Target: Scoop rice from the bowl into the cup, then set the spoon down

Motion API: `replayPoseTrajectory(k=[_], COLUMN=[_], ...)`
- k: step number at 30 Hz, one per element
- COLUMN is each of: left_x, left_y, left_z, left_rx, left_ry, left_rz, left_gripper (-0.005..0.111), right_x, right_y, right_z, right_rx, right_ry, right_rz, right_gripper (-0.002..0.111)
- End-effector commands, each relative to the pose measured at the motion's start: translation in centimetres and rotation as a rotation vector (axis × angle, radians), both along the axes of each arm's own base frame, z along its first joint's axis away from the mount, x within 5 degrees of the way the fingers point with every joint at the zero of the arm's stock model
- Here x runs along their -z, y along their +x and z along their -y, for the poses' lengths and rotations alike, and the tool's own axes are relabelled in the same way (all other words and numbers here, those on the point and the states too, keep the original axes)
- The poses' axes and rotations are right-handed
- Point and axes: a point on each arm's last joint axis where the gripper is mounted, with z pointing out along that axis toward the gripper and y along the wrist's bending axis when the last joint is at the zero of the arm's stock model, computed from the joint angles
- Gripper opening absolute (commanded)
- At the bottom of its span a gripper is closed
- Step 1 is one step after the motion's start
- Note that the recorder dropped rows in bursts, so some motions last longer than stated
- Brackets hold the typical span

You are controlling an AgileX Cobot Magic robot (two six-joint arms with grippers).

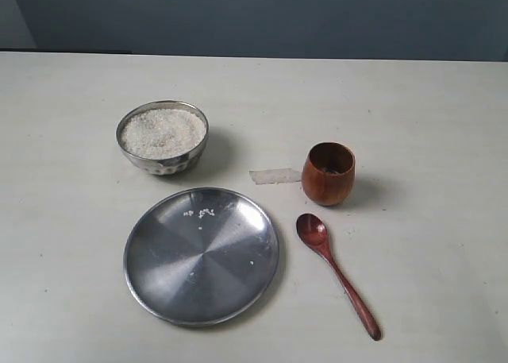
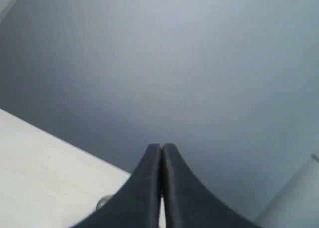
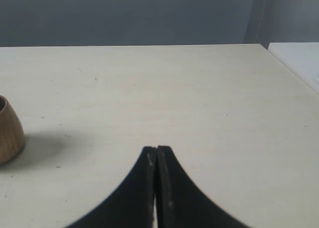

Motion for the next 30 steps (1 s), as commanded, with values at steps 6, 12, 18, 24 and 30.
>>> replayPoseTrajectory(k=[6,12,18,24,30], left_x=[-7.2,-9.2,-8.0,-5.0,-4.9], left_y=[-1.0,5.5,11.4,14.8,15.5], left_z=[1.5,2.2,2.7,3.2,3.1], left_rx=[0.142,0.244,0.344,0.447,0.421], left_ry=[0.235,0.397,0.405,0.412,0.412], left_rz=[-0.122,-0.491,-0.804,-1.055,-1.023], left_gripper=[0.000,0.000,0.000,0.000,0.000], right_x=[0.0,0.0,0.0,0.0,0.0], right_y=[0.0,0.0,0.0,0.0,0.0], right_z=[0.0,0.0,0.0,0.0,0.0], right_rx=[0.005,0.005,0.005,0.005,0.005], right_ry=[-0.001,-0.001,-0.001,-0.001,-0.001], right_rz=[0.005,0.005,0.005,0.005,0.005], right_gripper=[-0.001,-0.001,-0.001,-0.001,-0.001])
